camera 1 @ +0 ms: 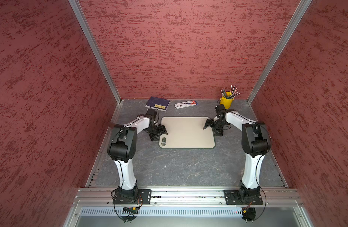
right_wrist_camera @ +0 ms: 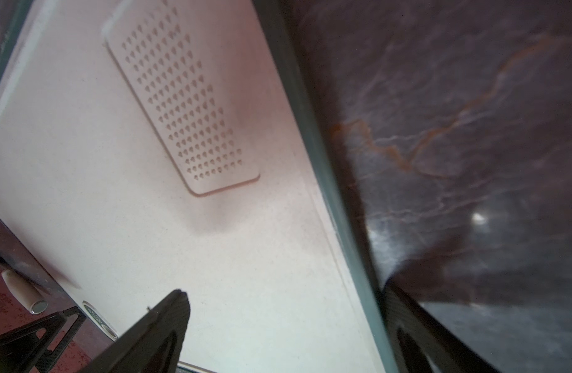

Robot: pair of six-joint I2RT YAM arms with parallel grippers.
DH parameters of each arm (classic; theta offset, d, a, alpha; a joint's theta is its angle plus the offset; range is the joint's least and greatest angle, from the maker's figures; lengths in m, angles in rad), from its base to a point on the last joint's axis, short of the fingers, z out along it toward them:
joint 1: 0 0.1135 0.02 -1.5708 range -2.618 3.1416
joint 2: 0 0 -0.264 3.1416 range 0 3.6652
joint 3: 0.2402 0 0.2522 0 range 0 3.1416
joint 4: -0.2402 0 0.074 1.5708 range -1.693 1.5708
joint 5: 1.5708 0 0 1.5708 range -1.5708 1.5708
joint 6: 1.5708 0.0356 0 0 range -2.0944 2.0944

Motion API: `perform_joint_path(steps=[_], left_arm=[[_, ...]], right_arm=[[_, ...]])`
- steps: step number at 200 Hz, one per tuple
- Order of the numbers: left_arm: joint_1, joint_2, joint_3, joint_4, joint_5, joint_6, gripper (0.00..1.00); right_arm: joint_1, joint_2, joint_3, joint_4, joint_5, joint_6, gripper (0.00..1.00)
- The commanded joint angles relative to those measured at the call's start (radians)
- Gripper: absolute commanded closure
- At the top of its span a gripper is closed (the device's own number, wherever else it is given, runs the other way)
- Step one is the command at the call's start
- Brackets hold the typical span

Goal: Align the knife with the edge of the cutting board
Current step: Move the work surface to the center of the board.

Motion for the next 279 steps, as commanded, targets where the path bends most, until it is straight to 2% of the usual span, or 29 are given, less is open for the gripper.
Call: perform_joint_path(steps=[1,131,185,214,237,279], left_arm=[[-0.039,0.026,-0.042,0.034,0.041,-0.016,0.19],[-0.030,0.014,-0.048,0.027,0.028,-0.013,0.18],[-0.005,0.033,0.039,-0.045,0.004,0.012,0.12],[0.024,0.028,0.059,-0.080,-0.035,0.012,0.04],[0.061,-0.023,0.084,-0.097,-0.073,0.015,0.00],[0.163,-0.194,0.068,-0.116,-0.178,0.003,0.00]], right_arm=[[0.024,0.047,0.025,-0.030,-0.112,-0.007,0.02],[0.024,0.064,0.053,-0.041,-0.092,-0.005,0.02],[-0.001,0.046,0.070,-0.060,-0.024,-0.006,0.02],[-0.035,0.032,0.107,-0.085,0.026,-0.003,0.02],[-0.073,-0.007,0.113,-0.065,0.045,0.006,0.02],[-0.125,-0.098,0.077,-0.052,0.038,0.006,0.02]])
